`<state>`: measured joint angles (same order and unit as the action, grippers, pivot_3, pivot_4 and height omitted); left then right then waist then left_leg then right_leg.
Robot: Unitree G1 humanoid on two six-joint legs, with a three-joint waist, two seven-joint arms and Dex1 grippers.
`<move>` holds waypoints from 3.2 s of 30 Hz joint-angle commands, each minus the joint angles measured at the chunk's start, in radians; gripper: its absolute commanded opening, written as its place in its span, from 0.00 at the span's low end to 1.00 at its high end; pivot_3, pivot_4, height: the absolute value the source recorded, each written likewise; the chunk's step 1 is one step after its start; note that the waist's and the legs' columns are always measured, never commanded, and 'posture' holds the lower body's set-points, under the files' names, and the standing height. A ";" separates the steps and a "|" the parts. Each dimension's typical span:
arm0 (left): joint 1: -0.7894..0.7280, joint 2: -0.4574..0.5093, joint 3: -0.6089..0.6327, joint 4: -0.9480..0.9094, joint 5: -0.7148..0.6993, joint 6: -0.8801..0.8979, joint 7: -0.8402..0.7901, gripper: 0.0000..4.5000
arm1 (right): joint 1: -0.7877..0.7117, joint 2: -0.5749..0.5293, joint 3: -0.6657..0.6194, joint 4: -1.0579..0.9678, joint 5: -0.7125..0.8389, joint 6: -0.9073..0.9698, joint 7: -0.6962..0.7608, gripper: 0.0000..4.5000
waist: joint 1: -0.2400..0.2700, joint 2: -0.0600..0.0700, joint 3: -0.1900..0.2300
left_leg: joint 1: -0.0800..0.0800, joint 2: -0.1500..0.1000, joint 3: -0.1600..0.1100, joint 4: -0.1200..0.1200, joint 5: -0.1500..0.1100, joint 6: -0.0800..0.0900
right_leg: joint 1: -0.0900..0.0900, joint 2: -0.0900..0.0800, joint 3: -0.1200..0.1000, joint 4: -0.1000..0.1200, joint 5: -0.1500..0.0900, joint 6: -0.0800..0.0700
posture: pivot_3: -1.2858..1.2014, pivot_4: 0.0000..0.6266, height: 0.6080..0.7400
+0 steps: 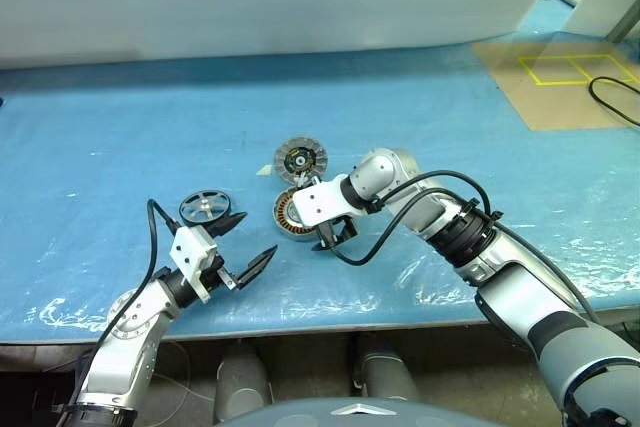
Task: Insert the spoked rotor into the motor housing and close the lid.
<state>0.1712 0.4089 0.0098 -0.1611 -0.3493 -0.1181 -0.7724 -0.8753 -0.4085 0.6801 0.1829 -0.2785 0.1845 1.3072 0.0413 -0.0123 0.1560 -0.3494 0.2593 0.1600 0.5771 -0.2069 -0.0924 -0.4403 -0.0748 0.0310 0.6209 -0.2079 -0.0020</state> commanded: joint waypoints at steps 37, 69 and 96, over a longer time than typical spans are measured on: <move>-0.009 0.000 -0.001 -0.024 0.006 -0.008 0.011 1.00 | -0.001 -0.013 -0.005 0.028 -0.032 0.015 0.018 0.42 | 0.001 -0.001 -0.001 | 0.002 0.000 0.000 0.001 -0.001 0.001 | 0.001 0.000 0.000 0.002 0.000 0.000 | 0.52 0.24 1.00; 0.033 -0.002 -0.008 -0.014 0.008 -0.025 -0.013 1.00 | 0.062 -0.064 0.011 -0.131 0.020 0.179 0.140 0.42 | 0.003 -0.001 -0.001 | 0.001 0.000 0.000 0.001 0.000 0.000 | 0.001 0.000 0.000 0.000 0.000 0.000 | 0.52 0.24 1.00; -0.015 0.002 -0.022 -0.001 -0.002 0.005 -0.048 1.00 | 0.104 -0.082 -0.268 -0.248 0.337 0.209 0.074 0.99 | 0.003 -0.001 -0.001 | 0.000 0.000 0.000 0.001 0.000 0.000 | 0.000 0.000 0.000 0.001 0.000 0.000 | 0.52 0.24 1.00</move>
<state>0.1607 0.4073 -0.0105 -0.1471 -0.3401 -0.1097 -0.8103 -0.7769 -0.4842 0.4548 -0.0357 0.0216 0.3985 1.3942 0.0440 -0.0133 0.1553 -0.3490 0.2594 0.1601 0.5778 -0.2072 -0.0920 -0.4398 -0.0750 0.0312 0.6215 -0.2079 -0.0020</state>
